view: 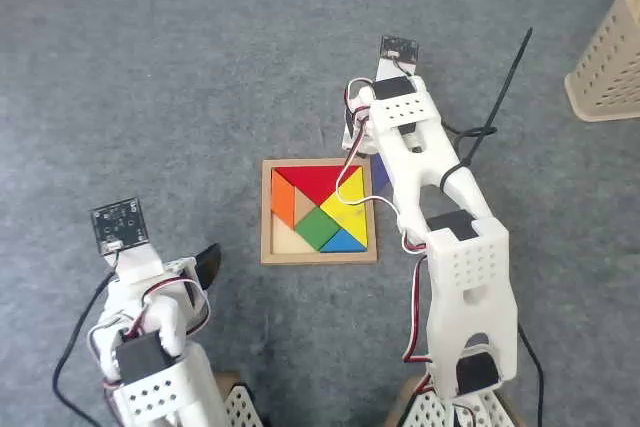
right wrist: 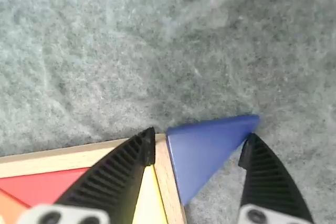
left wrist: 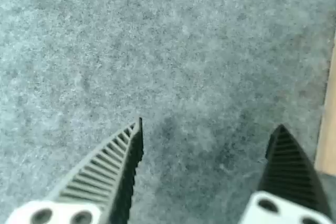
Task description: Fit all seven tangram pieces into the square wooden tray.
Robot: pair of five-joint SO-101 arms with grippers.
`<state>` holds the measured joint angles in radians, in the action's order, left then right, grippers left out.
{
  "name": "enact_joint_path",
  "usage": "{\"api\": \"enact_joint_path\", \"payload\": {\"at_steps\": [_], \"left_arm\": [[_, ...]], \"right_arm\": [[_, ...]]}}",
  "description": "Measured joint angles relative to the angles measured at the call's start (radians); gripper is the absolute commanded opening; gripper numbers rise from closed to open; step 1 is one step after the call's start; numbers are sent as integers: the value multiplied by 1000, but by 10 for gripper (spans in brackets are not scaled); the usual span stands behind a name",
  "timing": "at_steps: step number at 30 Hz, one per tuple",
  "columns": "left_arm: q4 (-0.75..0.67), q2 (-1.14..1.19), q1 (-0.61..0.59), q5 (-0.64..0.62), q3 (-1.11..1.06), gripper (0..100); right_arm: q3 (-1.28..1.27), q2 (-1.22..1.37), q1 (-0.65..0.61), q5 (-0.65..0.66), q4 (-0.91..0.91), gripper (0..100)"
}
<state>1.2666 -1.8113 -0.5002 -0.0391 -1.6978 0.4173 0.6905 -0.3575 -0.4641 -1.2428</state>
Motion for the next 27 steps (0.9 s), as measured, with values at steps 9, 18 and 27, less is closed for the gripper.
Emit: {"api": "enact_joint_path", "payload": {"at_steps": [9,18,27], "left_arm": [[0,0,0,0,0,354],[0,0,0,0,0,354],[0,0,0,0,0,354]], "right_arm": [[-12,0,15,-11,-12,115],[-12,0,72,-17,-61,113],[-12,0,124,-17,-164,112]]}}
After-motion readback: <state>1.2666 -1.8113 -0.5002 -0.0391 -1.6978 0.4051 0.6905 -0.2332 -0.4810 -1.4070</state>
